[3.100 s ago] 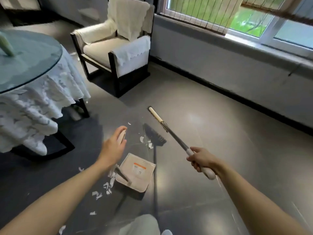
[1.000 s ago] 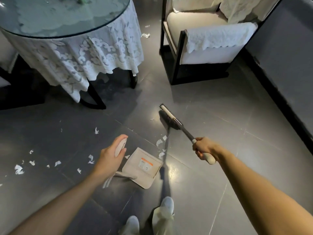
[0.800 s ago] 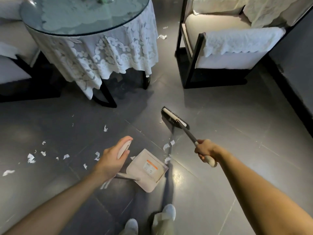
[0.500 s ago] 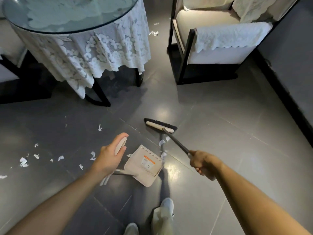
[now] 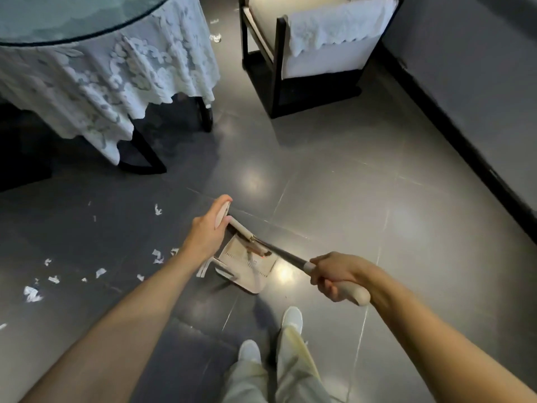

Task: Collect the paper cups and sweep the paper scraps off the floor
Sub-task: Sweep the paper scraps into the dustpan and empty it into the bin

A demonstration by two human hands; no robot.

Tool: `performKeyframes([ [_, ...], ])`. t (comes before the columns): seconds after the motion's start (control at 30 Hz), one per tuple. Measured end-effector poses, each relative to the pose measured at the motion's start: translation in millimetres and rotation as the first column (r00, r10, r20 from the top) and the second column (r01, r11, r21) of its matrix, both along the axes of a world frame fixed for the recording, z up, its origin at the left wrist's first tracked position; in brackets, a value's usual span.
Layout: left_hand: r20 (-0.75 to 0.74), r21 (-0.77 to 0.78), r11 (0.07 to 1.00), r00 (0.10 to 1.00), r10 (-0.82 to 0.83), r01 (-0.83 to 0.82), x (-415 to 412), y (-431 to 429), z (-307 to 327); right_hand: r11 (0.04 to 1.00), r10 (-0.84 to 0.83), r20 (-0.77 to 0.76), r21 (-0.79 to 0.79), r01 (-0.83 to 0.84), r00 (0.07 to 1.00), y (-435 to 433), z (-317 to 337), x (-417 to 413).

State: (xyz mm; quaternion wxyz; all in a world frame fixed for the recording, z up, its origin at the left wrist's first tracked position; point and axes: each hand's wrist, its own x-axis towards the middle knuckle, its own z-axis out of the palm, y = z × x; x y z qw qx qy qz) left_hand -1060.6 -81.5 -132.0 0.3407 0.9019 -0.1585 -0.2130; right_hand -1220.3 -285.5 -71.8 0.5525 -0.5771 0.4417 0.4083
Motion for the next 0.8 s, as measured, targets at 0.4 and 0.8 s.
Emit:
performKeyframes([
  [0.4,0.012,0.034,0.997,0.997,0.07,-0.07,-46.6,43.9,0.7,0.953,0.2,0.043,-0.24,-0.184,0.979,-29.4,-19.9,-7.5],
  [0.8,0.125,0.012,0.992,0.984,0.123,-0.126,-60.9,36.8,-3.1,0.997,0.042,-0.099,0.07,-0.035,0.994,10.9,-3.2,-13.8],
])
